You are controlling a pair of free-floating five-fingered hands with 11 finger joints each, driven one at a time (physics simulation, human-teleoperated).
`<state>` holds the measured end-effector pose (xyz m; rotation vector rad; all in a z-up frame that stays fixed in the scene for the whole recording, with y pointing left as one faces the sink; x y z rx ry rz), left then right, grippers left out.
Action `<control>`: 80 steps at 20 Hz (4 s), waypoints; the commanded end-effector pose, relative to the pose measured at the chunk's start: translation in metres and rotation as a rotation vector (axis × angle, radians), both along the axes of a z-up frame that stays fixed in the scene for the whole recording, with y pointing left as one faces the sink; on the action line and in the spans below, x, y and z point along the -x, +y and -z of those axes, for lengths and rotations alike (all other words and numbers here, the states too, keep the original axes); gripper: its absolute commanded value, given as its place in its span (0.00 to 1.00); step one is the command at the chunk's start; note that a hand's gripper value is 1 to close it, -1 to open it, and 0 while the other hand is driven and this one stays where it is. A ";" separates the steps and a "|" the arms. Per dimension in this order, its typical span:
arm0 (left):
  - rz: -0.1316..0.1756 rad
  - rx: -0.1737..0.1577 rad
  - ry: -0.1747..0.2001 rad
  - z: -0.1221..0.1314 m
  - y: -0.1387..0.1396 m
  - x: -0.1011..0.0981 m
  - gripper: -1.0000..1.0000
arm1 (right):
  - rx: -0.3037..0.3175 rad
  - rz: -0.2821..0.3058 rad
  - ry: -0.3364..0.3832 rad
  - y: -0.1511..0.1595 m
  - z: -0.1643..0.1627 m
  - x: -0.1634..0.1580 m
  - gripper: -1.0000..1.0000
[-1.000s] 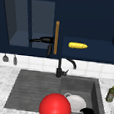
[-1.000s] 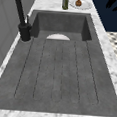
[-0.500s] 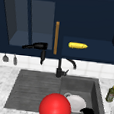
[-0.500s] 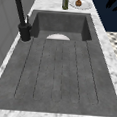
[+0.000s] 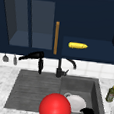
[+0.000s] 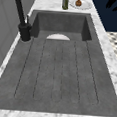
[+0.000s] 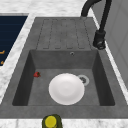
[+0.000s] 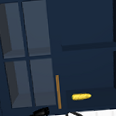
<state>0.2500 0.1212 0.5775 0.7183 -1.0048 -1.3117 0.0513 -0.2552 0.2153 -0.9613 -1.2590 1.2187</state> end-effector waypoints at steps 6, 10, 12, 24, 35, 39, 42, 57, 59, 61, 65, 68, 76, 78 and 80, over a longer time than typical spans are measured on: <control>0.170 0.115 -0.059 0.022 0.000 0.015 0.00 | 0.000 0.000 0.000 0.000 0.000 0.000 0.50; 0.230 0.100 -0.037 0.029 0.000 0.015 0.00 | 0.000 0.000 0.000 0.000 0.000 0.000 0.50; 0.252 0.095 -0.041 0.033 0.000 0.015 0.00 | 0.000 0.000 0.000 0.000 0.000 0.000 0.50; 0.364 0.133 -0.069 0.053 0.000 0.014 0.00 | 0.000 0.000 0.000 0.000 0.000 0.000 0.50; 0.459 0.172 -0.075 0.074 0.001 0.016 0.00 | 0.000 0.000 0.000 0.000 0.000 0.000 0.50; 0.494 0.187 -0.078 0.082 0.001 0.017 0.00 | 0.000 0.000 0.000 0.000 0.000 0.000 0.50; 0.512 0.194 -0.083 0.088 0.001 0.017 0.00 | 0.000 0.000 0.000 0.000 0.000 0.000 0.50; 0.614 0.235 -0.106 0.118 0.001 0.017 0.00 | 0.000 0.000 0.000 0.000 0.000 0.000 0.50; 0.628 0.241 -0.109 0.123 0.002 0.017 0.00 | 0.000 0.000 0.000 0.000 0.000 0.000 0.50; 0.642 0.244 -0.117 0.134 0.004 0.019 0.00 | 0.000 0.000 0.000 0.000 0.000 0.000 0.50; 0.623 0.259 -0.147 0.163 0.023 0.048 0.00 | 0.000 0.000 0.000 0.000 0.000 0.000 0.50; 0.625 0.258 -0.161 0.179 0.039 0.064 0.00 | 0.000 0.000 0.000 0.000 0.000 0.000 0.50; 0.719 0.250 -0.144 0.213 0.047 0.072 0.00 | 0.000 0.000 0.000 0.000 0.000 0.000 0.50; 0.722 0.250 -0.145 0.220 0.048 0.072 0.00 | 0.000 0.000 0.000 0.000 0.000 0.000 0.50; 0.733 0.256 -0.144 0.227 0.048 0.072 0.00 | 0.000 0.000 0.000 0.000 0.000 0.000 0.50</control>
